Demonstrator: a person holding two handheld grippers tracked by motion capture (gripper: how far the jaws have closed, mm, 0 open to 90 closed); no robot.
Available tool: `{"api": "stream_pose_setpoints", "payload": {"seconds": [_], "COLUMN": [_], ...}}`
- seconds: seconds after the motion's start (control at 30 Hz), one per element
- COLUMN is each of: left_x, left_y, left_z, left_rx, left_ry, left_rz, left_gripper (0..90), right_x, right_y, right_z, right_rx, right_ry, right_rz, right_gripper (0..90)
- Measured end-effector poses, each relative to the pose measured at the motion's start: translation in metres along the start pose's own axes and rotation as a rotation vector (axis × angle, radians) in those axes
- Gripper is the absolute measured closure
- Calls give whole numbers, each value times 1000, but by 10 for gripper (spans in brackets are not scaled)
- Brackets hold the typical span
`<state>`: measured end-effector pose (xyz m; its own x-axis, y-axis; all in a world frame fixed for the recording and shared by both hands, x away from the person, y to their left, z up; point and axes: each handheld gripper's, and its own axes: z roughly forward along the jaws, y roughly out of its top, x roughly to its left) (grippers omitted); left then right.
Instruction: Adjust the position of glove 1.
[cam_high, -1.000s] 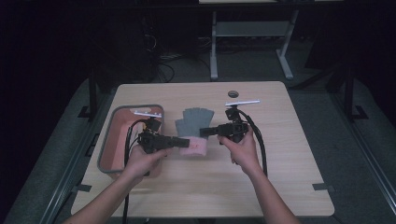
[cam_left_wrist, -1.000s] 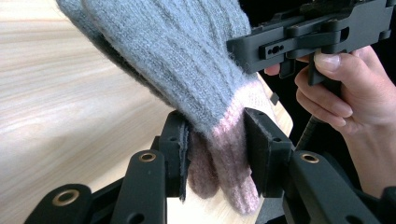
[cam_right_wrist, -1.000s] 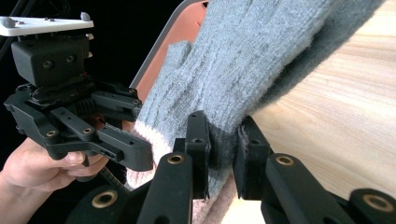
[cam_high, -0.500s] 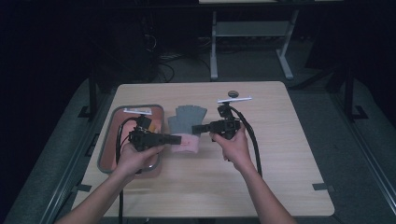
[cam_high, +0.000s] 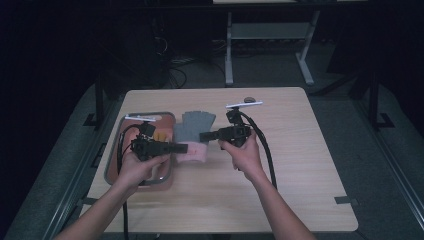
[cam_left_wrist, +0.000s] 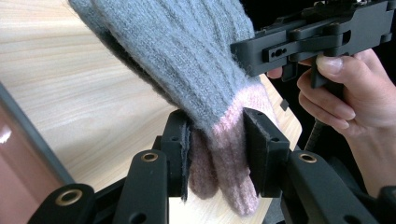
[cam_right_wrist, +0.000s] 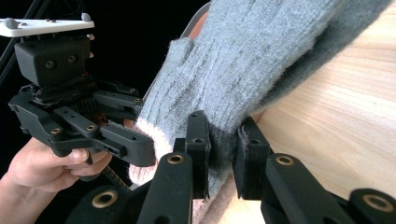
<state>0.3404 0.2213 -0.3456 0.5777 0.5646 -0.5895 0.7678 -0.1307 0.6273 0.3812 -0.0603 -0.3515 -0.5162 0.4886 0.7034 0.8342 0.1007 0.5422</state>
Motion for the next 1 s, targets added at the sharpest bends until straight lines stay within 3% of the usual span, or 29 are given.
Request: {"api": "stream_pose_setpoints", "payload": {"seconds": [0.13,1.0], "left_x": [2,21], "left_y": [1,-1], "left_z": [-5,-33], "left_rx": [1,-25], "left_ry": [15,16], "left_rz": [-4,-49], "left_gripper": [633,636], "right_x": [3,17], "right_y": [3,18], "right_z": [4,33], "right_rx": [7,32], "right_ry": [4,27], "right_rz": [-3,-17], "right_gripper": [776,775]}}
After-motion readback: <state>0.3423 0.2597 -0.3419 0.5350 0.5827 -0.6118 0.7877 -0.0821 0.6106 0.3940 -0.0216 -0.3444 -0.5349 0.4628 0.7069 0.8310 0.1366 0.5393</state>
